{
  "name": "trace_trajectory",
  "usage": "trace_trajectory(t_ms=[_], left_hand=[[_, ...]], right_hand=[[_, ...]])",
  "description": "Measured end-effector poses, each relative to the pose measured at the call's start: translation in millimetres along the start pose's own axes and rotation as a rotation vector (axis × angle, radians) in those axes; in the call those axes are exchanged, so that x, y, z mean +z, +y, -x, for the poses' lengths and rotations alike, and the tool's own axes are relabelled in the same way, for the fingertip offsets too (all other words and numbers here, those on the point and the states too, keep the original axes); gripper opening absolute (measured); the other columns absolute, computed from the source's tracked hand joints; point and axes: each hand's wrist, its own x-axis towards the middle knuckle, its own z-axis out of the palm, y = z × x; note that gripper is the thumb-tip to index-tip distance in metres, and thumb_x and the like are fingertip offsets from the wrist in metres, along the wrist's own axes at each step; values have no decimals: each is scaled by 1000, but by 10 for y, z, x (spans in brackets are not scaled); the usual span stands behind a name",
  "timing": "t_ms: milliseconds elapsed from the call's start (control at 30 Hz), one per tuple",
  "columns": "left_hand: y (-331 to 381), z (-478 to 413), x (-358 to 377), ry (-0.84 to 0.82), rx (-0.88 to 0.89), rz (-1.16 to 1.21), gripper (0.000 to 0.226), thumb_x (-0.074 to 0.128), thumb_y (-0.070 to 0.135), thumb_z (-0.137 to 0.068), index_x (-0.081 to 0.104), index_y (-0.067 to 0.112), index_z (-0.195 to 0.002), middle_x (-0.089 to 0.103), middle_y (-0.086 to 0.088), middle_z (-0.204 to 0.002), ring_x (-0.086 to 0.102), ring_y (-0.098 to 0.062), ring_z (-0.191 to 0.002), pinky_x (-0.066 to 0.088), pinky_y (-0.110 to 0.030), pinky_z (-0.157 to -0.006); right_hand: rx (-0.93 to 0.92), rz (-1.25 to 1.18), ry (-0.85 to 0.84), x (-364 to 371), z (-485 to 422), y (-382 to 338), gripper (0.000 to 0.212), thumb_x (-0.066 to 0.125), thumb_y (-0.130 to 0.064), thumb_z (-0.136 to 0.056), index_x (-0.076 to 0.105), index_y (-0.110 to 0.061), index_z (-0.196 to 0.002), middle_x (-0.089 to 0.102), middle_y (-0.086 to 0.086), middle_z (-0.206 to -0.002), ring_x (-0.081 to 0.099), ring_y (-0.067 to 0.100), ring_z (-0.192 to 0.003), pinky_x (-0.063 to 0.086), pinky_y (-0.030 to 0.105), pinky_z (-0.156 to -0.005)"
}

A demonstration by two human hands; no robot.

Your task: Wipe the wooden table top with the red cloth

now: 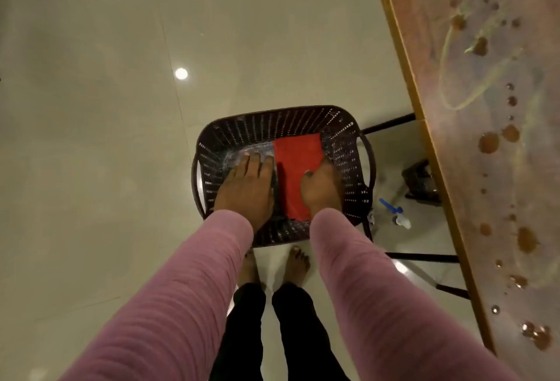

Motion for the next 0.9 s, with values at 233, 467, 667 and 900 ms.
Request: trace_trajectory(t_ms=[233,467,667,900], left_hand=[[-63,-158,184,-43,9,-4,63,41,31,-96,12,14,-150,17,-12,-156,16,-30,-144,17,-41,-116],[-107,-237,188,-32,34,-5,63,43,28,-94,16,13,-149,23,-12,-154,21,-30,-142,21,-41,-115],[-85,-255,77,-12,9,43,62,43,26,-92,19,13,-148,28,-10,-151,26,-28,-139,24,-40,-115],[128,-47,-459,85,-3,127,57,43,19,-91,28,17,-146,40,-3,-144,40,-23,-129,37,-36,-106]], right_hand=[[155,-134,47,190,-311,12,48,61,-19,-89,46,-16,-134,52,9,-134,51,35,-122,39,54,-105],[197,-94,86,161,-404,-46,33,65,-15,-86,60,-10,-118,62,11,-122,60,34,-109,47,46,-97],[70,-190,-111,-26,-194,-151,15,59,-22,-87,61,-16,-101,65,6,-96,62,29,-87,51,43,-87],[-250,-216,-117,-447,382,-215,28,56,-35,-92,52,-24,-118,59,-5,-107,58,19,-100,49,42,-91]])
